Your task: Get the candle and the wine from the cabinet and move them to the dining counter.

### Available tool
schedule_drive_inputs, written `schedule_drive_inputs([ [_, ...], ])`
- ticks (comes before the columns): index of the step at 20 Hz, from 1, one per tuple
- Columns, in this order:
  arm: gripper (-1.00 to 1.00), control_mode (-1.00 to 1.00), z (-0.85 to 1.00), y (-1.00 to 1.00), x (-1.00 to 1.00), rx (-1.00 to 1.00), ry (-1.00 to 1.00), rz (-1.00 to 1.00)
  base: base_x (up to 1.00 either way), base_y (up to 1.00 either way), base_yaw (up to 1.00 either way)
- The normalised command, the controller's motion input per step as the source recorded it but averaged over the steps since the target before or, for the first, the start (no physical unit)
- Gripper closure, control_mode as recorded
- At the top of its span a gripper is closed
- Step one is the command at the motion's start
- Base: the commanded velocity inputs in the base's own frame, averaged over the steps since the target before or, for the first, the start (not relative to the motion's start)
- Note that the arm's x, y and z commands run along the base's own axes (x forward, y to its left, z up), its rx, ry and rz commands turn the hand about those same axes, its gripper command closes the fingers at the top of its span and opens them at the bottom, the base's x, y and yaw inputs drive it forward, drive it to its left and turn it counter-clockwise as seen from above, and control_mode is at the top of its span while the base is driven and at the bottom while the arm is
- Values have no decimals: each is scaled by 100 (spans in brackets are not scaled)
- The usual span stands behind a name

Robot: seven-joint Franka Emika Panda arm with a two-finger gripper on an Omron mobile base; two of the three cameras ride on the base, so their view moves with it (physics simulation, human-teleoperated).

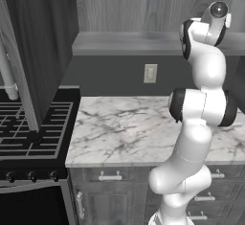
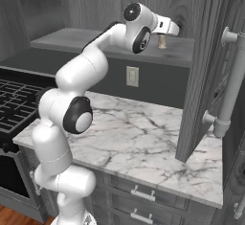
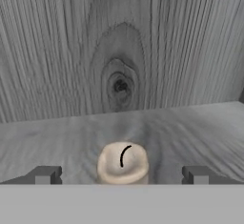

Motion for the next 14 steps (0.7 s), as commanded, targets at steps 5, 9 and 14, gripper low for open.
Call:
schedule_drive_inputs([
  [5,-100,-100,-9,-5,9,0,0,0,0,0,0],
  [9,-100,-100,-10,-6,11,0,0,0,0,0,0],
  [14,100,-100,-3,-1,3,0,0,0,0,0,0],
])
